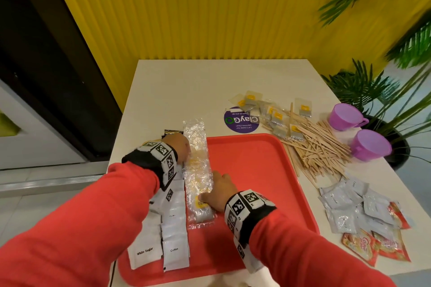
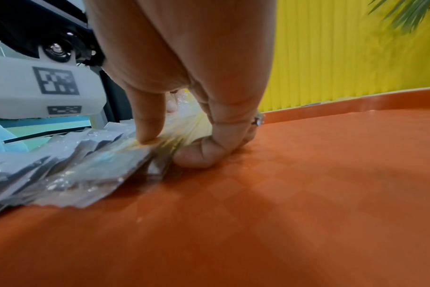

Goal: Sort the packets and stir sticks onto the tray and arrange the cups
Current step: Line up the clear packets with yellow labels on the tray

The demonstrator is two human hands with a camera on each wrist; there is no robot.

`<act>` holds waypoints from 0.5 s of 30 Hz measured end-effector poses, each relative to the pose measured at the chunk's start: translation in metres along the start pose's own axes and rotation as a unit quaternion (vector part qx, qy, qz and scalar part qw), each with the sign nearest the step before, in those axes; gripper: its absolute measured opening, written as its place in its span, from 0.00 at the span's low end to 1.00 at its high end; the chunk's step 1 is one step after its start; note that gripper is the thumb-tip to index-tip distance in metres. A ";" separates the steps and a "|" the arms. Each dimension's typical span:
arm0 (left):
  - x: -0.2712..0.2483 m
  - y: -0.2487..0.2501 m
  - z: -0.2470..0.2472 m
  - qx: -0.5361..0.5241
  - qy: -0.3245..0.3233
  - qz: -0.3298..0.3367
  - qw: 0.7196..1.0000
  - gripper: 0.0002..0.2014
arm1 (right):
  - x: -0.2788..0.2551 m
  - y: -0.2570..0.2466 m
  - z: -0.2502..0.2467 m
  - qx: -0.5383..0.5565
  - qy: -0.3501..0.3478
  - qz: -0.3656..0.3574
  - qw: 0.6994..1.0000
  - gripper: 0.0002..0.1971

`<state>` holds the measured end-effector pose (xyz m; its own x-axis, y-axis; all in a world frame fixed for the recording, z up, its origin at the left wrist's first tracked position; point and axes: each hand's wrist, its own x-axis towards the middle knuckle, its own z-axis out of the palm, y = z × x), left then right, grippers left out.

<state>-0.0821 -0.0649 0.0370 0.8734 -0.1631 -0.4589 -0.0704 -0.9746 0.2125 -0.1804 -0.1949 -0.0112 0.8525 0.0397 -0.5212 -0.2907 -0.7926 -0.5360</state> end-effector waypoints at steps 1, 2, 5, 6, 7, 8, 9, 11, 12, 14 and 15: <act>0.003 -0.001 0.000 -0.003 0.002 0.000 1.000 0.13 | 0.000 -0.001 0.000 0.002 -0.001 -0.002 1.000 0.36; 0.006 -0.002 -0.001 -0.013 0.008 -0.001 1.000 0.13 | 0.001 -0.002 0.000 0.004 -0.002 -0.003 1.000 0.37; 0.010 -0.004 -0.002 -0.047 0.039 -0.003 0.998 0.13 | 0.001 -0.004 -0.001 0.001 -0.010 -0.008 1.000 0.36; 0.011 -0.005 -0.002 -0.053 0.051 -0.003 0.997 0.14 | 0.001 -0.004 -0.002 -0.003 -0.013 -0.011 1.000 0.36; 0.012 -0.007 -0.002 -0.060 0.061 -0.003 0.996 0.16 | 0.001 -0.003 -0.002 -0.009 -0.015 -0.012 1.000 0.35; 0.012 -0.008 -0.003 -0.063 0.068 -0.002 0.996 0.18 | 0.000 -0.002 -0.002 -0.014 -0.018 -0.010 1.000 0.35; 0.012 -0.009 -0.002 -0.064 0.069 0.000 0.996 0.21 | 0.000 -0.001 -0.002 -0.019 -0.023 -0.010 0.999 0.36; 0.009 -0.009 0.000 -0.048 0.054 0.013 0.997 0.25 | -0.002 0.002 -0.002 -0.030 -0.044 -0.014 0.998 0.37; 0.007 -0.008 0.003 -0.029 0.043 0.027 0.998 0.24 | -0.003 0.002 -0.002 -0.034 -0.057 -0.016 0.998 0.37; 0.001 -0.005 0.010 0.013 0.017 0.056 0.998 0.18 | -0.005 0.003 -0.002 -0.043 -0.073 -0.021 0.996 0.36; -0.002 -0.003 0.014 0.031 0.006 0.061 0.998 0.16 | -0.006 0.002 -0.001 -0.047 -0.074 -0.024 0.996 0.36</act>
<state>-0.0906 -0.0634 0.0257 0.8618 -0.2800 -0.4230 -0.2064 -0.9553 0.2118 -0.1861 -0.1975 -0.0085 0.7883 0.1625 -0.5934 -0.2039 -0.8410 -0.5012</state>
